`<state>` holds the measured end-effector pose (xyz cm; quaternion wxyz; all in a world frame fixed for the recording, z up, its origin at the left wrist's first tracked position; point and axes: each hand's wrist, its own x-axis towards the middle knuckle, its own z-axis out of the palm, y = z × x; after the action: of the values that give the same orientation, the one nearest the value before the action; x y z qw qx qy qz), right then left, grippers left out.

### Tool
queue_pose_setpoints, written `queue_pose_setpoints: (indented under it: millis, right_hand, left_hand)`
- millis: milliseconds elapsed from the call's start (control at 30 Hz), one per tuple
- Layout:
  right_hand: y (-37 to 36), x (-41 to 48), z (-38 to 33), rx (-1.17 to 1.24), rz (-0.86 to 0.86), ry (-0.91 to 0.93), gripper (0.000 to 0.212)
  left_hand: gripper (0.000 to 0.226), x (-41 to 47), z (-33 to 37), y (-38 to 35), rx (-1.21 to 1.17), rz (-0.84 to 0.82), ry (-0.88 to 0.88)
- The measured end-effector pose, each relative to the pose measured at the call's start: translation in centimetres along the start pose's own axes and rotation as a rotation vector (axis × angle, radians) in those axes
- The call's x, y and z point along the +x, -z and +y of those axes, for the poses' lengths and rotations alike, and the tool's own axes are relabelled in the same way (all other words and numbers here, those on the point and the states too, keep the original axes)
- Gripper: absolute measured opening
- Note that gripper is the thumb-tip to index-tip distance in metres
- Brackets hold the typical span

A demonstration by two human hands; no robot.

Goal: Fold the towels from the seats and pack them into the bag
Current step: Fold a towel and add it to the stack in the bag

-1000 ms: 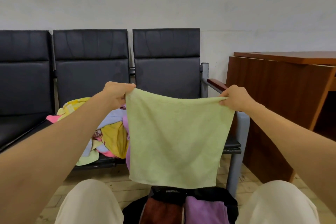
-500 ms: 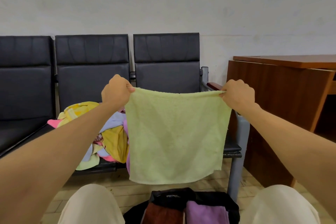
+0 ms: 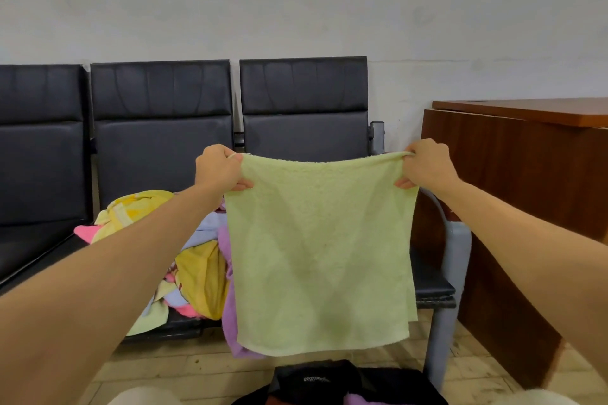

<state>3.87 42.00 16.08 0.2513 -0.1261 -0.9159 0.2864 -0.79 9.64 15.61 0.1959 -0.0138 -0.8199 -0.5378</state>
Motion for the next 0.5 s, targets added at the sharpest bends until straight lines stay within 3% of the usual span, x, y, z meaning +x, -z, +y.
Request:
queue_pose_setpoints:
  millis: [200,300,500]
  right_hand:
    - [-3.4,3.7,1.5,-0.078,0.127,0.073,0.022]
    - [-5.7,3.5,2.6,-0.042,0.185,0.093,0.025]
    - [-12.5,-0.5,8.1,0.11,-0.006,-0.075,0.021]
  left_hand:
    - [0.018,3.3,-1.8,-3.2,-0.097,-0.02,0.114]
    - [0.01,4.2,-3.8,-5.2,-0.013,-0.009,0.088]
    - [0.02,0.4,-10.7,-8.7,0.137,-0.087,0.153]
